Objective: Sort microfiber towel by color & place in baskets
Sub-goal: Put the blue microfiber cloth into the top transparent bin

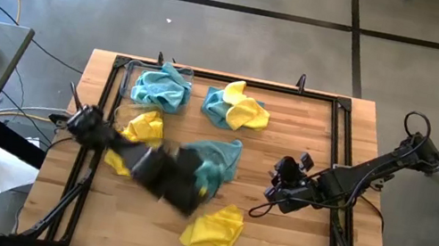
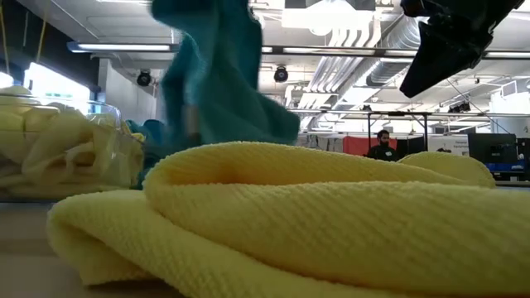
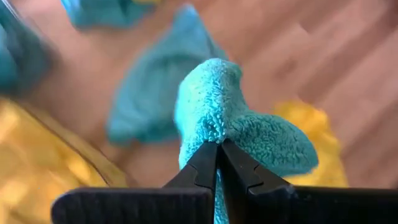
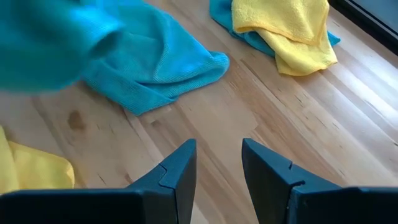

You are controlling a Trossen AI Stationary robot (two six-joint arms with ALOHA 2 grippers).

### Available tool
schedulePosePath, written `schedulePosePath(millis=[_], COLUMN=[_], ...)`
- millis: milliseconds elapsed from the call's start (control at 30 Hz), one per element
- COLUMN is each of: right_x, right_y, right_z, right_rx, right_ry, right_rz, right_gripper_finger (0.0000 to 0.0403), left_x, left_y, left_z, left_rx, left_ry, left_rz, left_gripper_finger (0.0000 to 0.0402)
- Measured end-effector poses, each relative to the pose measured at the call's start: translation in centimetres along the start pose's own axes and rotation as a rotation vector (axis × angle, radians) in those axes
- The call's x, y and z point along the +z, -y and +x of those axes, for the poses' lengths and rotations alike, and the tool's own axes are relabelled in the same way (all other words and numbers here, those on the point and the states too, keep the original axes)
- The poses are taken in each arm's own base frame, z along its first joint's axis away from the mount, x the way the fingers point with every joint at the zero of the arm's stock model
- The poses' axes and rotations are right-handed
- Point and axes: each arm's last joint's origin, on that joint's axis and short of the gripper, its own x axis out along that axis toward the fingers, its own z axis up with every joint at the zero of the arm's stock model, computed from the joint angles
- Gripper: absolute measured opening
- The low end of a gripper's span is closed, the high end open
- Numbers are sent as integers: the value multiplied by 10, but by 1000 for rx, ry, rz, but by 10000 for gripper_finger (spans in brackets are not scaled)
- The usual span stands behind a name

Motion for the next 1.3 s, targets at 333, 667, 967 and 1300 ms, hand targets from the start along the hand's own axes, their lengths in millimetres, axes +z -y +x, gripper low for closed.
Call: schedulePosePath(millis=[333,667,967,1300], right_x=[1,2,5,5], right_y=[-1,0,2,2], right_z=[0,0,0,0], right_rx=[4,-22,-60,-54], right_ry=[8,59,153,156], right_rz=[75,256,335,415], right_gripper_finger=[124,124,124,124], left_x=[110,150,132,92], left_y=[-99,-232,-297,-329], left_z=[-7,-40,-13,48], left_rx=[126,298,399,478], left_ry=[137,182,-37,-317], left_rz=[171,118,145,140], left_gripper_finger=[0,0,0,0])
